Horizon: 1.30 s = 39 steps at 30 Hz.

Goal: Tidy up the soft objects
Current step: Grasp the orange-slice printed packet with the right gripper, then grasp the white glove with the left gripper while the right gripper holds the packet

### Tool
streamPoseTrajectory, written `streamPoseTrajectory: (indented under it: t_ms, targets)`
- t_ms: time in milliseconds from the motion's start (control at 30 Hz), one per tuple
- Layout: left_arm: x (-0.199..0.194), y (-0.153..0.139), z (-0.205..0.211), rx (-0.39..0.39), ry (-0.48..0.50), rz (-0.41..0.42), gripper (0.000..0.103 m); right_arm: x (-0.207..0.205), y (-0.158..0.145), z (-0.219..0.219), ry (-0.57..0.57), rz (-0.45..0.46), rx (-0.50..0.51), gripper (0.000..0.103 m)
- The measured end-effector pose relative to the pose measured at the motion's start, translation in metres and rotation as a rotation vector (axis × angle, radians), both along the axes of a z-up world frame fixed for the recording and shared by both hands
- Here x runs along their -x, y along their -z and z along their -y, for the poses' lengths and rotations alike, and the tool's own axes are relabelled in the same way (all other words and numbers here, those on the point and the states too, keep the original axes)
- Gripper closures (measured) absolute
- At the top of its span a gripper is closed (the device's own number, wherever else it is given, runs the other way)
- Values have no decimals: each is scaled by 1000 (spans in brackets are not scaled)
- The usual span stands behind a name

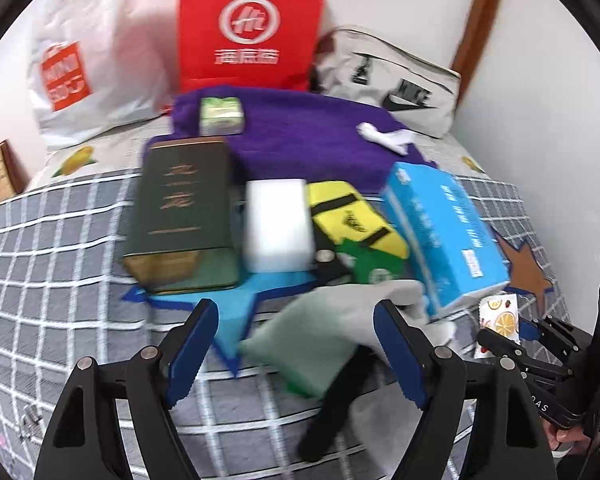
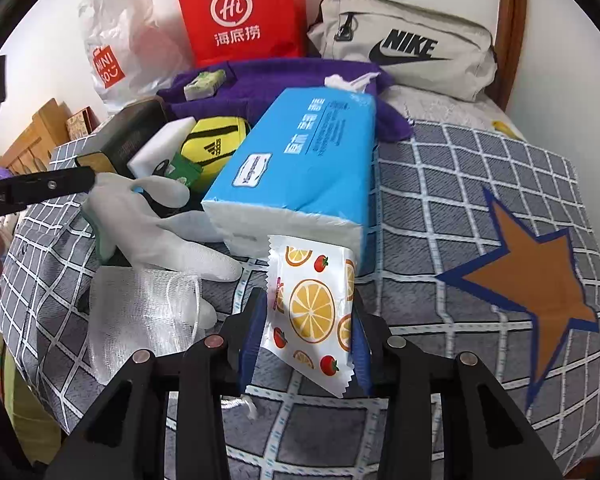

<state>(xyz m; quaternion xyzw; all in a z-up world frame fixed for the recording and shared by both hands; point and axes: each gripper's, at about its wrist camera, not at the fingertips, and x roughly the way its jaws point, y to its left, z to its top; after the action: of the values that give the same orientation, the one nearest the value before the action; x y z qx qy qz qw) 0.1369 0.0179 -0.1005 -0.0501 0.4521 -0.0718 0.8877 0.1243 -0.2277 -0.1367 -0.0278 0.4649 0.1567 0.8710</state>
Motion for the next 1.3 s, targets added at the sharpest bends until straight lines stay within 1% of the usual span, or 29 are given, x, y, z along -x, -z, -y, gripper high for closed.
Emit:
streamPoseTrajectory:
  t_ms: [33,67,100,167,233,300,333,367,400,433,467,533,567,633,733,867,933,1067,1133,1200,1300]
  targets:
    - [-4,4,6,-1,15,-9,23,0,-1,2,4,1,-1,65]
    - [-7,7,11,-6,23,-18,23,0,-2,4,7,3,-2,69]
    - [-9,11,14,-13,29,-27,23,0,-3,5,7,1,-8,79]
    - [-15,21,21,-35,34,-54,23,0,-2,9,2,-15,-26,79]
    - [-19,29,24,-55,32,-63,23,-1,0,12,3,-17,-30,79]
    - [-20,30,23,-43,36,-52,25,-1,2,13,5,-22,-35,80]
    - [-19,31,22,-37,40,-47,31,-1,3,14,7,-23,-42,81]
    - [-19,32,22,-35,46,-49,41,-2,3,14,7,-23,-48,82]
    - [-19,33,21,-27,56,-49,45,-1,2,15,6,-20,-58,87]
    - [-17,32,20,-9,72,-44,54,-1,0,15,1,-16,-72,88]
    - [-16,32,19,-1,83,-40,58,0,-2,15,-6,-11,-82,89]
    - [-13,29,21,6,117,-26,77,2,-7,15,-20,1,-101,93]
    - [-12,27,22,6,127,-24,83,3,-9,14,-29,9,-108,94]
    - [-10,23,23,3,138,-10,85,6,-14,12,-42,28,-111,97]
    - [-5,15,19,6,141,10,87,9,-22,8,-58,57,-115,98]
    - [0,-2,8,31,122,44,87,13,-30,4,-77,70,-107,99]
    - [0,-8,3,25,103,57,88,13,-33,4,-85,71,-106,99]
    - [2,-18,-8,30,68,77,88,9,-27,3,-88,49,-98,99]
    - [3,-20,-11,17,58,79,88,6,-19,4,-84,24,-104,99]
    - [2,-20,-14,11,52,78,88,4,-16,4,-80,21,-107,95]
    - [2,-16,-17,14,44,65,88,-4,-6,2,-74,-14,-77,95]
